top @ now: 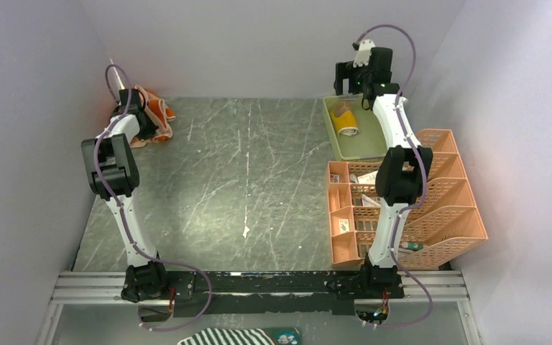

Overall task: Roll the towels
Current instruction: Pick up the towel at the corner of the board, then place the towel at the center of the board, then flatten out the towel at the center of the board.

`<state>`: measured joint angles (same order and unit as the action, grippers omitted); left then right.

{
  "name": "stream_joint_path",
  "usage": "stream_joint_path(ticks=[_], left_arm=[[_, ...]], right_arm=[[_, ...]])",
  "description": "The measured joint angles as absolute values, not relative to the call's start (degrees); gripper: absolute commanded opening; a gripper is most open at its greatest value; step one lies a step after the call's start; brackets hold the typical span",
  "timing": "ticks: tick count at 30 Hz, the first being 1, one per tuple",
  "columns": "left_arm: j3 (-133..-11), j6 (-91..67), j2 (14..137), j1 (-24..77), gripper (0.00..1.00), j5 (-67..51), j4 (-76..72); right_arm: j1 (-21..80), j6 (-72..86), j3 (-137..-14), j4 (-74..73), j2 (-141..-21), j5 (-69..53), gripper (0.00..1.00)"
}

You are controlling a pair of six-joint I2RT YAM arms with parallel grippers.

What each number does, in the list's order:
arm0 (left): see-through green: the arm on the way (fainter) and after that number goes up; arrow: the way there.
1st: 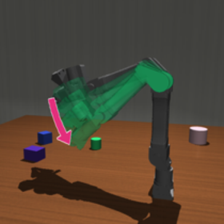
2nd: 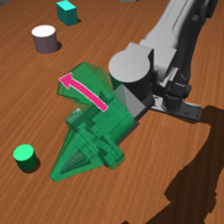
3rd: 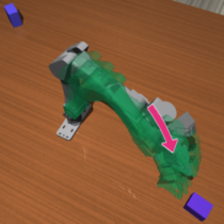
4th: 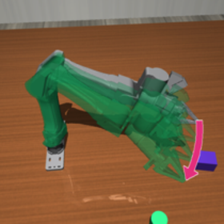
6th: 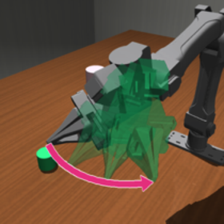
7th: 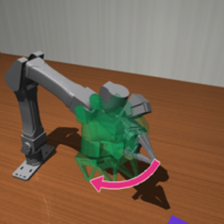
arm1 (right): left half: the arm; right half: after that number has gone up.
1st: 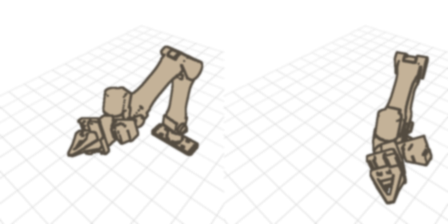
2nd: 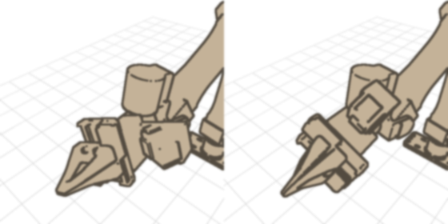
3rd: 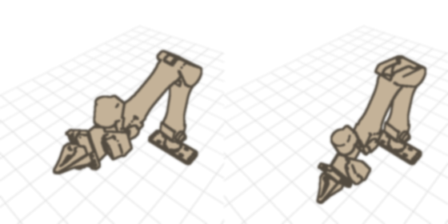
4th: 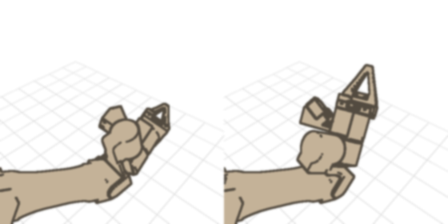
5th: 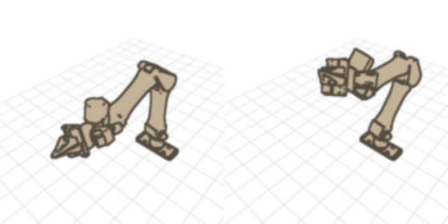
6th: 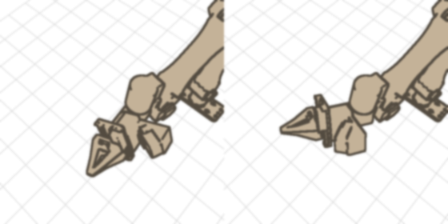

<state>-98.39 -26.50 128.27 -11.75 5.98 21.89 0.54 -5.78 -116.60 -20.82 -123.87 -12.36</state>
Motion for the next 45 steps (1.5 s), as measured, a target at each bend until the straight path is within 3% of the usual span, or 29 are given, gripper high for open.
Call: stream_joint_path(ticks=[5, 11, 15, 19, 20, 23, 26, 29, 32, 45], left_arm=[[-95.5, -25.7, 126.8, -7.8, 0.07, 2.1, 17.8], [-91.5, -25.0, 118.6, 6.7, 0.07, -3.4, 17.4], [-88.1, -25.6, 106.8, 16.7, 0.07, -10.8, 17.3], [-79.4, -27.9, 90.8, 20.0, 0.07, -16.8, 16.2], [-76.4, -28.6, 86.8, 19.9, 0.18, -17.6, 16.1], [-63.8, -30.6, 75.1, 19.4, 0.65, -19.0, 15.2], [-51.0, -32.6, 67.9, 19.3, 0.82, -19.1, 18.3], [-41.6, -33.7, 65.4, 19.3, 0.84, -14.9, 28.0], [-41.5, -34.0, 65.2, 19.3, 0.82, -13.1, 29.3], [-38.9, -35.9, 70.3, 19.3, 0.79, -14.8, 20.5]], right_arm=[[2.2, -5.8, -115.5, -20.1, -116.7, -13.0, 0.95], [7.2, -7.3, -110.8, -20.9, -110.4, -11.5, 0.95], [10.4, -8.0, -105.1, -20.7, -106.3, -10.5, 0.95], [11.5, -7.7, -96.8, -18.6, -101.6, -9.7, 0.95], [11.6, -7.5, -94.2, -17.6, -100.3, -9.6, 0.95], [11.7, -6.8, -88.8, -15.3, -98.3, -9.4, 0.95], [12.0, -5.8, -84.9, -13.0, -98.0, -9.4, 0.95], [13.5, -4.6, -83.7, -11.7, -98.6, -9.5, 0.96], [14.7, -4.5, -83.7, -10.9, -98.7, -9.5, 0.96], [22.6, -3.8, -75.1, -10.2, -99.8, -9.7, 0.96]])
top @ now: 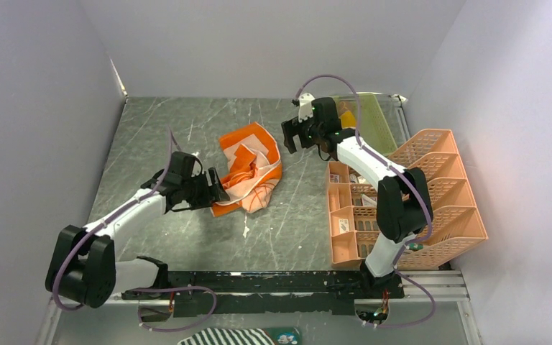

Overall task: Roll the towels
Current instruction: Flatten out the towel at the center of the board.

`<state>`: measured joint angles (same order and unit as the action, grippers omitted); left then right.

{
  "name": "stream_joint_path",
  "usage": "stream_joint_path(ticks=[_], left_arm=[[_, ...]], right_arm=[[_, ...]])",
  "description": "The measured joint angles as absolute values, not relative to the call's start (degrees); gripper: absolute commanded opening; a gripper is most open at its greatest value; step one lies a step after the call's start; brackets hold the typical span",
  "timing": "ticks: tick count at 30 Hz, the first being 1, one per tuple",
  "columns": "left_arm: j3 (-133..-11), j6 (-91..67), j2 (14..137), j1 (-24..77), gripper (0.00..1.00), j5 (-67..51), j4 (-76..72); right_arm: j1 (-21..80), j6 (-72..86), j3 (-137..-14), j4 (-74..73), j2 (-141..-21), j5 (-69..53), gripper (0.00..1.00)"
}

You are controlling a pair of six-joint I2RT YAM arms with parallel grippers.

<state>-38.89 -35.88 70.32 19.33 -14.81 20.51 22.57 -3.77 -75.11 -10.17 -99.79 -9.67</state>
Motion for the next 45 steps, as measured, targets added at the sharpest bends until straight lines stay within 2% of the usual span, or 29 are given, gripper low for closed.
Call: stream_joint_path(ticks=[8, 11, 13, 16, 22, 32, 34, 35, 37, 38, 39, 45], left_arm=[[-34.6, -37.8, 75.7, 19.4, 0.78, -15.8, 13.9], [-34.7, -37.9, 77.8, 19.6, 0.72, -15.7, 11.5], [-35.0, -37.9, 79.5, 19.7, 0.60, -15.3, 10.5], [-36.6, -37.4, 82.7, 19.7, 0.09, -14.3, 9.5], [-43.5, -34.9, 87.2, 19.7, 0.07, -10.0, 10.2], [-49.8, -29.3, 78.2, 16.2, 0.07, -0.8, 18.3], [-49.8, -28.8, 76.2, 14.7, 0.07, 0.0, 20.0], [-49.8, -28.4, 75.3, 14.0, 0.07, 0.3, 20.7], [-49.4, -28.0, 73.6, 13.0, 0.07, 0.8, 21.7], [-49.1, -27.8, 72.8, 12.6, 0.07, 0.9, 22.2], [-48.9, -27.7, 72.2, 12.4, 0.07, 1.0, 22.6], [-49.6, -25.8, 72.1, 8.4, 0.07, 1.0, 25.4]], right_arm=[[22.6, -3.6, -73.7, -9.6, -99.8, -9.9, 0.96], [22.7, -3.5, -73.1, -9.6, -99.8, -10.1, 0.96], [22.9, -3.4, -72.9, -9.6, -99.8, -10.2, 0.96], [23.1, -3.4, -72.8, -9.6, -99.8, -10.5, 0.96], [23.8, -2.5, -73.4, -8.8, -101.2, -12.3, 0.95], [25.7, 8.0, -83.4, -6.0, -121.7, -18.3, 0.88], [25.8, 9.1, -84.0, -4.3, -122.9, -18.6, 0.79], [26.0, 10.0, -84.1, -3.9, -122.9, -18.7, 0.67], [26.2, 10.9, -83.8, -3.3, -122.9, -19.0, 0.22], [26.3, 11.5, -83.4, -3.0, -122.9, -19.6, 0.05], [26.4, 12.1, -82.9, -2.6, -123.0, -20.5, 0.00], [26.5, 16.0, -82.3, 0.1, -123.0, -27.2, 0.00]])
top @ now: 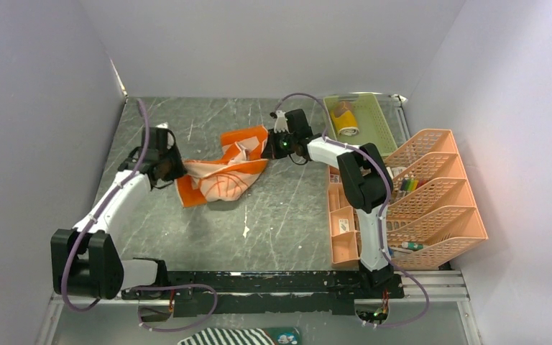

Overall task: Roll the towels
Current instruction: Flatten out the towel at the center of the board.

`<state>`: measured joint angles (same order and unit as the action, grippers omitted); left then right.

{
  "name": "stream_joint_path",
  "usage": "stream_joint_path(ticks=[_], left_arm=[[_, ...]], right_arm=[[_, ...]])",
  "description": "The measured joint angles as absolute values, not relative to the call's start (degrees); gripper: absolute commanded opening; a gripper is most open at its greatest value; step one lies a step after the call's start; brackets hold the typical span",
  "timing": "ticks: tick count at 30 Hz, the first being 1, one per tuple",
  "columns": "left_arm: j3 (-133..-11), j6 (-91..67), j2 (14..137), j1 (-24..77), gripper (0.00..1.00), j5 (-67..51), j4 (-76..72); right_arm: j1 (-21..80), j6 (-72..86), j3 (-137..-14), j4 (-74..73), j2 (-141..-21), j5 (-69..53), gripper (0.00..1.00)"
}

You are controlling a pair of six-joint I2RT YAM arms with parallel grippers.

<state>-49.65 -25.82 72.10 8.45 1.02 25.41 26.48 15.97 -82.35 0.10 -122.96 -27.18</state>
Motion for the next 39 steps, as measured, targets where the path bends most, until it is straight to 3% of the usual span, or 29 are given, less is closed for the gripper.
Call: stream_joint_path(ticks=[4, 7, 12, 15, 18, 19, 21, 22, 23, 24, 26, 29, 31, 35, 39], left_arm=[[-60.3, -23.6, 77.1, -0.8, 0.07, -0.6, 29.5], [-80.4, -23.3, 86.7, -7.3, 0.07, -3.6, 32.6], [-112.1, -24.5, 99.5, -9.7, 0.07, -7.0, 33.4], [-119.2, -24.7, 100.1, -9.5, 0.07, -8.9, 32.7], [-112.7, -24.3, 94.2, -9.5, 0.07, -9.5, 29.0], [-107.4, -24.1, 90.7, -9.5, 0.15, -9.3, 28.1], [-94.2, -23.9, 82.8, -9.5, 0.48, -9.0, 25.2], [-86.5, -23.8, 78.3, -9.7, 0.55, -8.3, 24.3], [-79.5, -23.7, 74.5, -10.1, 0.66, -8.1, 23.2], [-71.3, -24.4, 70.4, -10.8, 0.74, -8.2, 22.0], [-58.0, -25.5, 64.6, -11.7, 0.78, -9.3, 21.8], [-39.9, -27.5, 59.1, -11.8, 0.97, -10.9, 27.2], [-38.1, -27.6, 57.3, -11.7, 1.00, -10.8, 30.7], [-47.0, -27.4, 55.0, -11.7, 0.99, -10.8, 32.9], [-63.4, -24.5, 66.0, -11.7, 0.89, -11.3, 30.6]], right_arm=[[26.5, 15.7, -87.5, -2.5, -123.0, -28.4, 0.00], [26.5, 15.7, -98.3, -5.1, -123.0, -29.0, 0.00], [25.1, 15.9, -122.7, -6.0, -123.6, -29.1, 0.00], [23.5, 16.8, -128.4, -4.3, -121.6, -29.7, 0.00], [22.9, 17.5, -118.9, -1.7, -115.0, -30.7, 0.00], [22.9, 17.9, -112.9, -0.5, -111.9, -31.0, 0.10], [23.2, 18.8, -99.7, 2.4, -105.7, -31.3, 0.48], [23.6, 18.9, -91.9, 4.1, -102.1, -30.4, 0.66], [24.3, 18.5, -81.6, 5.5, -97.4, -29.1, 0.91], [24.5, 18.9, -75.2, 5.8, -94.6, -27.9, 0.99], [26.3, 18.3, -60.1, 8.3, -87.9, -24.8, 1.00], [29.1, 17.4, -45.9, 9.0, -79.6, -21.0, 1.00], [29.8, 16.2, -42.6, 8.9, -75.0, -18.2, 1.00], [29.0, 13.9, -47.0, 11.4, -73.2, -13.2, 1.00], [27.9, 12.5, -59.5, 11.2, -82.3, -11.6, 0.94]])
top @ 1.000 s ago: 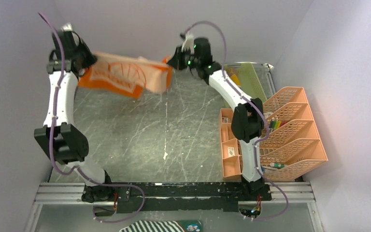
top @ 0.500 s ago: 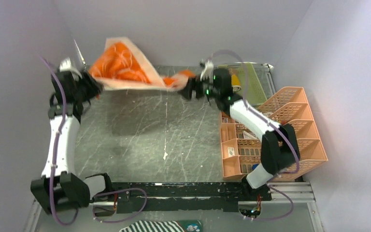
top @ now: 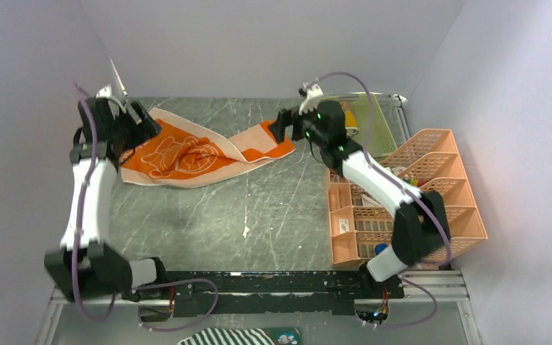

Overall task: Roll the towels
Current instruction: Flatten out the towel at the center of the board.

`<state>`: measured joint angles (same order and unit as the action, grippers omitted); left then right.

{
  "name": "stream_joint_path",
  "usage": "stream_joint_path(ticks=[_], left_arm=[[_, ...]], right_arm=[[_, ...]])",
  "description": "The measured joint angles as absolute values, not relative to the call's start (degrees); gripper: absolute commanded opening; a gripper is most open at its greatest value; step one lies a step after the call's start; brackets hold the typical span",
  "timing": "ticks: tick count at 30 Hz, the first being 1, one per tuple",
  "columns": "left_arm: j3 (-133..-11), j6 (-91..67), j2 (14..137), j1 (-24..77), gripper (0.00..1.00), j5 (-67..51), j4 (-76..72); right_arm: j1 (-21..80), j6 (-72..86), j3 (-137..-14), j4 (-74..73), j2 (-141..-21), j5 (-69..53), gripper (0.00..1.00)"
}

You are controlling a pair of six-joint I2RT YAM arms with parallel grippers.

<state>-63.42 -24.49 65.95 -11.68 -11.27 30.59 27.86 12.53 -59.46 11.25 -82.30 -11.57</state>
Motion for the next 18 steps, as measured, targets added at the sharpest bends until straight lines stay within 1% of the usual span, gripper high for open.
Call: stream_joint_path(ticks=[2, 4, 8, 10, 12, 13, 15, 18], left_arm=[[-71.1, -22.3, 75.2, -11.8, 0.83, -11.3, 30.0], [-75.6, -20.7, 84.0, -12.2, 0.81, -11.3, 29.6], [-76.2, -19.7, 95.6, -13.1, 0.76, -11.4, 30.4], [-75.9, -19.7, 98.5, -13.3, 0.75, -12.3, 30.5], [-75.4, -19.7, 99.3, -13.3, 0.74, -13.2, 30.3], [-75.0, -19.7, 99.3, -13.3, 0.75, -13.5, 29.9], [-73.6, -20.3, 98.9, -13.3, 0.74, -14.1, 28.5], [-68.0, -22.5, 98.5, -13.3, 0.74, -16.6, 24.4]], right_arm=[[27.1, 11.6, -68.4, 8.8, -90.2, -11.6, 0.87], [26.6, 10.1, -77.8, 5.2, -99.0, -12.1, 0.86], [26.4, 7.3, -88.5, -1.0, -112.5, -12.7, 0.86], [26.4, 5.7, -91.5, -4.7, -118.0, -12.9, 0.86], [26.4, 4.4, -93.7, -7.4, -122.3, -12.9, 0.84], [26.5, 3.7, -94.4, -8.6, -124.3, -12.9, 0.80], [26.4, 2.7, -94.9, -10.3, -126.7, -12.9, 0.67], [26.4, 2.0, -94.7, -11.6, -128.4, -13.2, 0.40]])
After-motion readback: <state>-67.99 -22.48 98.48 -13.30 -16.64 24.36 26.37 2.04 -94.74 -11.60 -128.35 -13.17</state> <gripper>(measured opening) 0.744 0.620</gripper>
